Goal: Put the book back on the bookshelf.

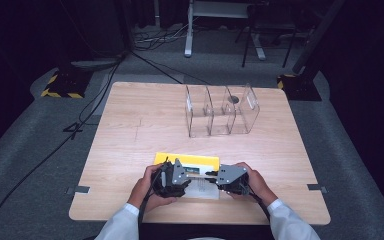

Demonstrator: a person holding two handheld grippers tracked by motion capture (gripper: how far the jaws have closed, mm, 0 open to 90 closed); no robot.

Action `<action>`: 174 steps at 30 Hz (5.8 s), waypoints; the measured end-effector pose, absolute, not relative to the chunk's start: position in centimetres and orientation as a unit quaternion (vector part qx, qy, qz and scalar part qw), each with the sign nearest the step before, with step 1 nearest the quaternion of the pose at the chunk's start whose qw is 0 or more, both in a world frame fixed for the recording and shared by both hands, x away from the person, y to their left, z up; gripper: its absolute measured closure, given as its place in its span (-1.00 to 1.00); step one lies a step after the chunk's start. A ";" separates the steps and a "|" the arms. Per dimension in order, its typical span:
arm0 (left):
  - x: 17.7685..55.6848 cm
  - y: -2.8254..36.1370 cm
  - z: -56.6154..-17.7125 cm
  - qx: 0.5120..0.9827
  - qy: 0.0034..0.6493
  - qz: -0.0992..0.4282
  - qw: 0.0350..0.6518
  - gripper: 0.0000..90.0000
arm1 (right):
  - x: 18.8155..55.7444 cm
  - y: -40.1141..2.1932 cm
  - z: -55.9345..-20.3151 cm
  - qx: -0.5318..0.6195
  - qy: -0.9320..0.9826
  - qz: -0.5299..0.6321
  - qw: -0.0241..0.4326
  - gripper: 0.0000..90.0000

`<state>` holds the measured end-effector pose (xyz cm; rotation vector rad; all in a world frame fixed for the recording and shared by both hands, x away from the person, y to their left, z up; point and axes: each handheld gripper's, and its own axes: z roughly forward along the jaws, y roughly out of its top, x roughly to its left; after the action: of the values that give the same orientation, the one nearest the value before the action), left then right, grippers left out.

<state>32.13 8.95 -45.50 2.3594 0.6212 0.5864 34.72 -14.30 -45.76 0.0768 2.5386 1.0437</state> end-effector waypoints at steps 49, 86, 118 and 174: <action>32.7 9.6 -44.6 0.892 0.209 0.207 0.344 0.67 | 35.6 -16.3 -44.6 0.082 0.869 0.447 0.197 0.25; 33.3 9.8 -42.4 0.813 0.216 0.189 0.506 0.81 | 38.7 -18.9 -42.6 0.210 0.796 0.540 0.174 -0.23; 28.1 17.6 -43.4 0.823 0.223 0.129 0.506 0.03 | 35.1 -7.8 -39.3 0.078 0.832 0.511 0.203 -0.14; 29.8 17.9 -46.1 0.785 0.290 0.141 0.529 0.67 | 37.7 -11.0 -41.6 0.154 0.822 0.514 0.192 -0.24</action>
<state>29.77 17.92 -46.15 1.8741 0.6918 0.3376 37.67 -11.02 -41.64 0.4320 2.3077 1.4416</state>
